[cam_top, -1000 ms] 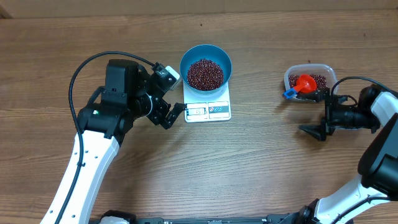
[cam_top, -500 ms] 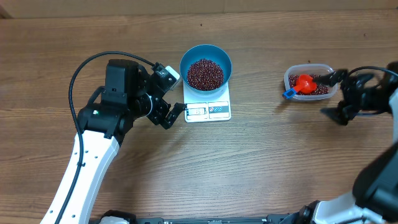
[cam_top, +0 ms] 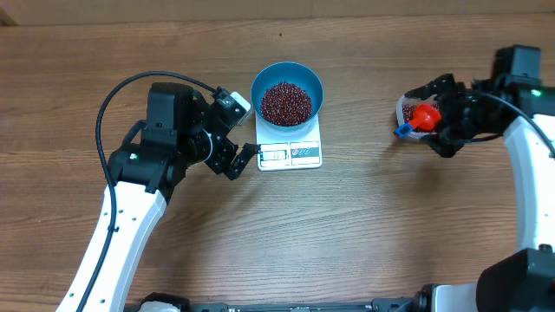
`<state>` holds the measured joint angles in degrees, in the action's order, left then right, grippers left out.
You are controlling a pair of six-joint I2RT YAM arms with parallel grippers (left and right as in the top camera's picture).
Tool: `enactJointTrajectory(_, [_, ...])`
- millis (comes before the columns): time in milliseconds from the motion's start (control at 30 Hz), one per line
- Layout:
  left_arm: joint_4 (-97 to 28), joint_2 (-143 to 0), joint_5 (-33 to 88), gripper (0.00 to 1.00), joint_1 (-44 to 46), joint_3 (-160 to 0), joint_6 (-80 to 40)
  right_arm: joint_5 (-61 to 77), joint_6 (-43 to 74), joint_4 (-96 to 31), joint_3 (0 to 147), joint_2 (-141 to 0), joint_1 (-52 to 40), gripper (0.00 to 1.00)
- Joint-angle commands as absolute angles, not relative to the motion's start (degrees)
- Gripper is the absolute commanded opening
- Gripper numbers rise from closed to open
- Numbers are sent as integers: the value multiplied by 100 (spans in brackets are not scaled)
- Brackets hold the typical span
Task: Scoop item into bowl and weigh 150g on scale
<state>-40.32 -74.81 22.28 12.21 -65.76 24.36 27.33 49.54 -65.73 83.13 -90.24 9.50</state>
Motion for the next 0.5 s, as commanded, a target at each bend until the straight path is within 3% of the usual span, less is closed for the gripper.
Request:
enactJointTrajectory(0, [-4029, -7491, 2244, 100, 1164, -6593, 2399, 1444, 6521, -6521, 8311, -8333, 421, 93])
enactJointTrajectory(267, [-4029, -7491, 2244, 99, 1164, -6593, 2399, 250, 9074, -6027, 7985, -8132, -1271, 91])
enactJointTrajectory(467, [-4027, -7491, 2244, 100, 1164, -6595, 2399, -1168, 11710, -5653, 7373, -8530, -2484, 78])
